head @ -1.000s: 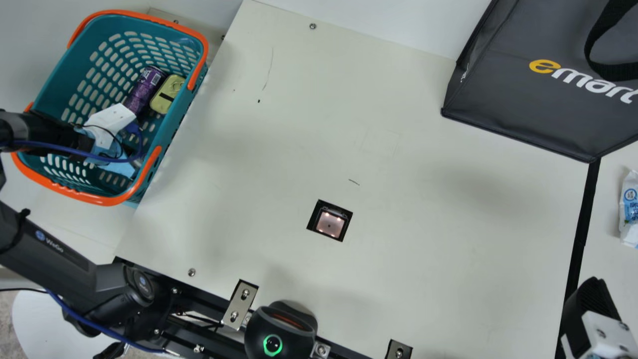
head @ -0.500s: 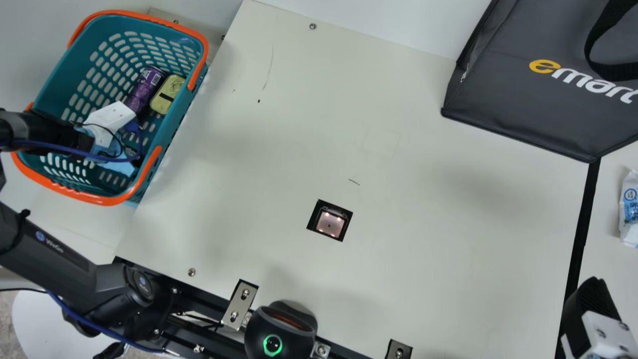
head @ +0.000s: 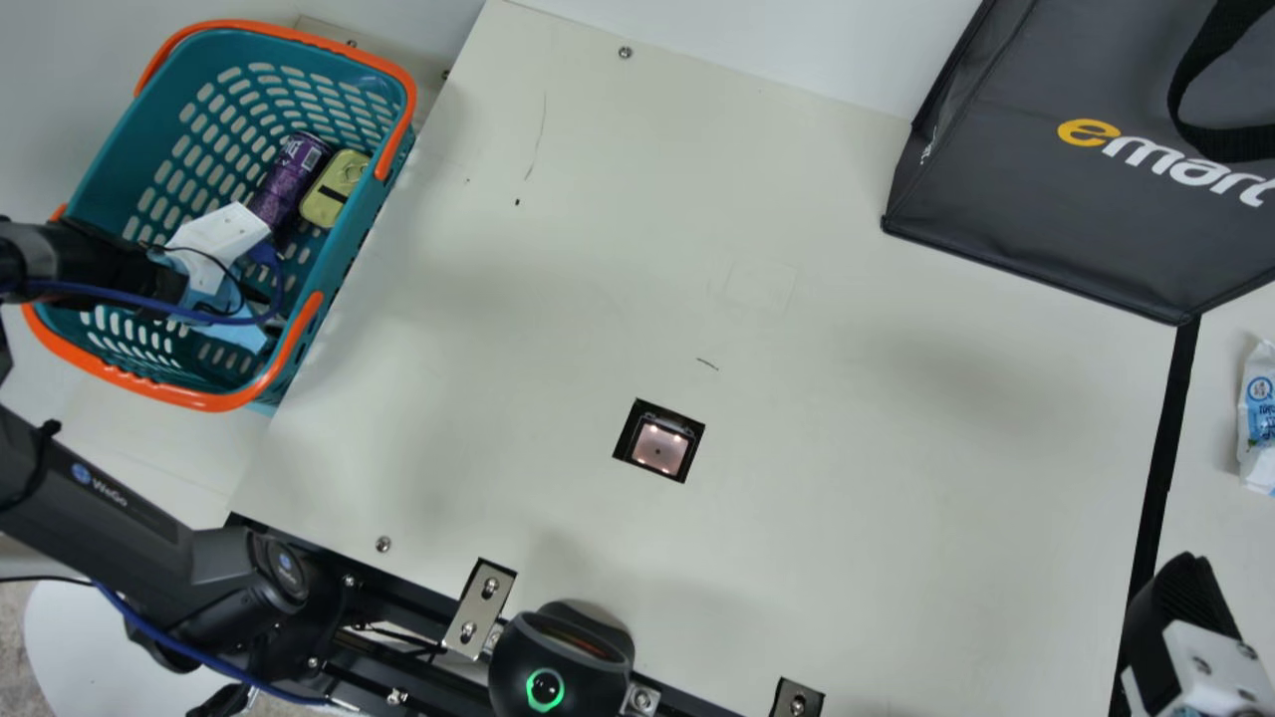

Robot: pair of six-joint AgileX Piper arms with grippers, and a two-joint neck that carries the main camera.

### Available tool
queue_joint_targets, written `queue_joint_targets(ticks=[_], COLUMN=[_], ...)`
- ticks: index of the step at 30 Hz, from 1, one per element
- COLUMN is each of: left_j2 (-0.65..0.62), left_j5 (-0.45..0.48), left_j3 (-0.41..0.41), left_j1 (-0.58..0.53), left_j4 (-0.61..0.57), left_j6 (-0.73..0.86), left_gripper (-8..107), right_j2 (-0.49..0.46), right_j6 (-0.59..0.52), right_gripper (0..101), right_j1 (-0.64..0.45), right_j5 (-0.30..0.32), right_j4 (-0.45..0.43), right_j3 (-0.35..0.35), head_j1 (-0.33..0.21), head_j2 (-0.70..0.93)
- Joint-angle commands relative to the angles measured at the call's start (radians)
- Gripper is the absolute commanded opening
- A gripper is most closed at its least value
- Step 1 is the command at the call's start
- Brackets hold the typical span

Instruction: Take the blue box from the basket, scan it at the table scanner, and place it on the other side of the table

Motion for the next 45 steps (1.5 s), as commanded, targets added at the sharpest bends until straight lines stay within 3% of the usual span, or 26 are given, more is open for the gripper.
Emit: queue_joint_targets(ticks=[1,11,29,43,45], left_j2=[-0.002,-0.004,0.009,0.012,0.009], left_j5=[0.003,0.006,-0.045,-0.075,-0.077], left_j3=[-0.002,0.005,0.028,0.036,0.036], left_j1=[-0.001,-0.012,-0.043,-0.049,-0.048], left_j4=[0.002,0.010,0.029,0.033,0.035], left_j6=[-0.003,-0.011,-0.066,-0.086,-0.090], left_gripper=[55,89,90,-4,-8], right_j2=[0.000,0.000,0.000,0.000,0.000], right_j6=[0.000,0.000,0.000,0.000,0.000], right_gripper=[95,95,95,95,95], right_j1=[0.000,0.000,0.000,0.000,0.000], right_j5=[0.000,0.000,0.000,0.001,0.001], right_j4=[0.000,0.000,0.000,0.001,0.001], right_j3=[0.000,0.000,0.000,0.000,0.000], head_j1=[-0.026,-0.026,-0.026,-0.026,-0.026], head_j2=[0.002,0.002,0.002,0.002,0.002])
